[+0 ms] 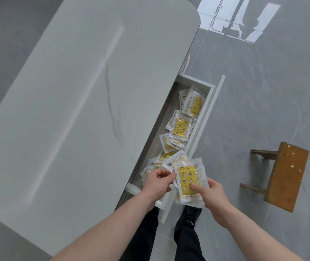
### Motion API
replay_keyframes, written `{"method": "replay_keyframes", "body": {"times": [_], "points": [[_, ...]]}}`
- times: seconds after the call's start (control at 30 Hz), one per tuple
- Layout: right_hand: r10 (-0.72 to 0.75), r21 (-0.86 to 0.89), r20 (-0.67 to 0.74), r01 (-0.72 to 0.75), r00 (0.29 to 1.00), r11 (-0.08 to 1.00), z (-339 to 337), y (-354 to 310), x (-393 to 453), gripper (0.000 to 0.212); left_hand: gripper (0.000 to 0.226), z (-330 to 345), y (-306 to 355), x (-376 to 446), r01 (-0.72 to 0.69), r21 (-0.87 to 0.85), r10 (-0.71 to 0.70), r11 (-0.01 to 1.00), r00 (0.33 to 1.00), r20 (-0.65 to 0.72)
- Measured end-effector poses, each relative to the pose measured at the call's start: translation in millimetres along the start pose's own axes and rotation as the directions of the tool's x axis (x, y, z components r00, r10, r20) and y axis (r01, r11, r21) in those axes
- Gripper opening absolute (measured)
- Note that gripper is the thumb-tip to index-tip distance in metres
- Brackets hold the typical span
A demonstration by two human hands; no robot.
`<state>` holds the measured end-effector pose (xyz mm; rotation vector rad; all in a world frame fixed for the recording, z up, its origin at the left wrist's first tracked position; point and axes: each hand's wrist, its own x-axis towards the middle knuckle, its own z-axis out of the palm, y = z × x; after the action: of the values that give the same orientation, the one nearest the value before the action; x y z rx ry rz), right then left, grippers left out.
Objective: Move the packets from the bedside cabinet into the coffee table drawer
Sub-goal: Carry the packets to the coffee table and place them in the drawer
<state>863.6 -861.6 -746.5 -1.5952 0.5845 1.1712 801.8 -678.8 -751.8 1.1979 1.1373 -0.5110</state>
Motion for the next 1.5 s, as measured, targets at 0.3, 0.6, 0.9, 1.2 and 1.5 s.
{"method": "replay_keyframes", "body": {"times": [0.3,0.6,0.9,1.2,1.5], "points": [[-0.021,-0.023,0.039,0.022,0.999,0.999,1.2,2.6,-1.2,0.017,0.037,4.6,3.7,2.9,-0.006,-0.141,-0.005,0.99,0.997,-0.073],[-0.061,-0.065,0.103,0.068,0.993,0.996,-2.5,-14.6,5.7,0.021,0.02,3.4,24.5,14.7,-0.082,-0.147,0.091,0.986,0.995,0.051],[-0.108,0.001,0.007,0.108,0.994,0.994,-6.3,-17.0,14.3,0.023,0.023,16.9,61.8,46.2,-0.19,0.021,0.192,0.981,0.977,-0.094],[-0.105,0.024,-0.15,0.11,0.983,0.994,-43.2,-20.8,38.7,0.015,0.018,19.5,96.5,118.2,-0.112,0.347,0.198,0.931,0.954,-0.223],[-0.121,0.056,-0.191,0.134,0.974,0.989,-72.0,-24.3,56.8,0.012,0.033,48.2,113.8,146.3,-0.129,0.618,0.371,0.776,0.885,-0.281]]}}
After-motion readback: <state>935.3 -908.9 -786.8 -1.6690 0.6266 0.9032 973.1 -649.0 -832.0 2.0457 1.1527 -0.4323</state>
